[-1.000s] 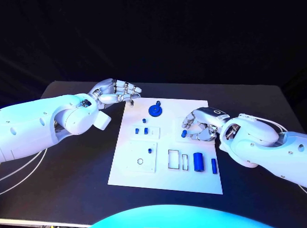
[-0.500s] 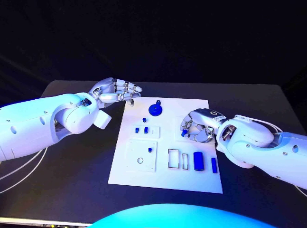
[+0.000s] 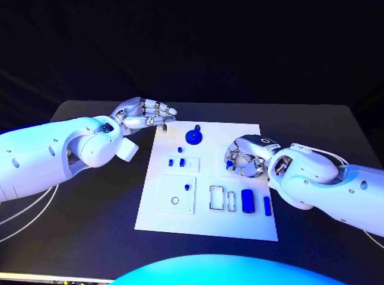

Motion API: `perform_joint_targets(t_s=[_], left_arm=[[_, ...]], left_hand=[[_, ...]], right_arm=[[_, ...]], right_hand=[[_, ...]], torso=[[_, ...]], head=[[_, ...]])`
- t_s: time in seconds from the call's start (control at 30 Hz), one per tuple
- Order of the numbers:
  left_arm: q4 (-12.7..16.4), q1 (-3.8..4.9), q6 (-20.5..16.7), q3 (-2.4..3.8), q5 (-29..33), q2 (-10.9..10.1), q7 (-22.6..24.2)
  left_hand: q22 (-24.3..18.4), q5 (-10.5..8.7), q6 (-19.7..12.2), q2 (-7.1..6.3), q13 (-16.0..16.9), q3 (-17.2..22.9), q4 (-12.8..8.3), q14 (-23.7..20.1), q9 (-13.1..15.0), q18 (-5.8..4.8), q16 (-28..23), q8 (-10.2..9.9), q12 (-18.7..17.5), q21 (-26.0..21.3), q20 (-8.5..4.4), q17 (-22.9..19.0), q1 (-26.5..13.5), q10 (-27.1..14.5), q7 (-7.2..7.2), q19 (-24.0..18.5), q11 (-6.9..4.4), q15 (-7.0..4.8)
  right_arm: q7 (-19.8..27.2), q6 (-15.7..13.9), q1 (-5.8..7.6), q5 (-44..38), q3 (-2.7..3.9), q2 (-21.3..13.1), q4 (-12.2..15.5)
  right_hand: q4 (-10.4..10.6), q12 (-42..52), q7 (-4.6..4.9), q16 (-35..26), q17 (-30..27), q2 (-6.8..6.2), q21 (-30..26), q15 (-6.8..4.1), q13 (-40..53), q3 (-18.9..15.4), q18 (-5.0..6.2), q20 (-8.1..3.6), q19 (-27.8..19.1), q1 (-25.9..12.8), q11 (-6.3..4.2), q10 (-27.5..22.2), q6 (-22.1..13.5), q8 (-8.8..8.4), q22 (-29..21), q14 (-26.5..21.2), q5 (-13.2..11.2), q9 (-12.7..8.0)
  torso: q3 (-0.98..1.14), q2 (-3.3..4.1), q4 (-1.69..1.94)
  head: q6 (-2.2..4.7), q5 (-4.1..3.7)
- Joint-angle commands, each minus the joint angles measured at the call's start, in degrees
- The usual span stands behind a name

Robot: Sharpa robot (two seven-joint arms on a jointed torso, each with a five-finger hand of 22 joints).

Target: Assemble the parts on the task board

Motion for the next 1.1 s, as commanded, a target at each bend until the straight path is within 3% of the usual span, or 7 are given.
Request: perform_joint_targets(t_s=[0.03,0.4,0.8,1.1], left_arm=[[0.08,0.02,1.11,0.04,0.14,0.08,0.15],[0.01,0.02,1.15,0.04,0.14,0.05,0.09],[-0.24,0.02,1.13,0.04,0.14,0.19,0.08],[-0.56,0.01,1.16,0.04,0.15,0.48,0.22]], left_hand=[[-0.1,0.25,-0.54,0.03,-0.07,-0.24,-0.01,-0.19,-0.01,0.74,-0.27,-0.06,0.32,-0.26,0.37,-0.09,-0.56,-0.23,0.03,0.12,-0.05,0.3],[-0.13,0.25,-0.55,0.06,-0.07,-0.25,0.01,-0.19,-0.01,0.75,-0.27,-0.04,0.36,-0.3,0.38,-0.1,-0.54,-0.26,0.03,0.15,-0.05,0.3],[-0.18,0.25,-0.57,0.09,-0.07,-0.25,-0.02,-0.21,0.0,0.76,-0.27,-0.01,0.42,-0.36,0.37,-0.13,-0.45,-0.3,0.03,0.21,-0.06,0.29],[-0.19,0.26,-0.57,0.09,-0.07,-0.24,-0.04,-0.21,0.0,0.76,-0.27,-0.01,0.44,-0.38,0.37,-0.14,-0.4,-0.31,0.03,0.22,-0.06,0.28]], right_arm=[[-1.2,-2.19,-0.19,0.33,-0.07,0.08,0.21],[-0.92,-5.19,-0.01,4.49,0.04,-1.13,1.81],[-0.92,-7.47,1.9,11.61,0.45,-2.78,6.21],[0.44,-7.3,1.75,14.28,0.44,0.8,8.51]], right_hand=[[-0.55,0.48,-0.24,0.34,0.01,1.29,0.28,-0.45,0.38,0.93,-0.21,-0.26,0.41,0.49,-0.56,1.29,0.6,0.96,2.87,1.93,0.47,0.82],[-1.74,0.39,-0.35,0.4,0.09,1.76,0.65,-0.68,0.78,2.77,-0.29,-0.56,0.6,0.46,-0.79,2.1,0.63,2.16,3.3,1.98,1.38,2.11],[-1.75,0.14,-0.31,0.34,-0.05,1.67,0.38,-0.64,0.86,3.18,-0.27,-0.57,0.54,-0.31,-0.73,2.09,0.2,2.44,3.35,1.96,1.23,2.59],[-1.83,0.09,-0.3,0.39,0.03,1.63,0.31,-0.64,0.88,3.26,-0.26,-0.57,0.52,-0.39,-0.73,2.08,0.11,2.5,3.35,1.98,1.28,2.69]], torso=[[-0.03,-0.02,0.01],[-0.04,-0.06,-0.01],[0.0,-0.04,-0.01],[0.08,-0.11,-0.06]], head=[[0.03,-0.01],[0.1,-0.05],[0.04,0.2],[-0.28,1.28]])
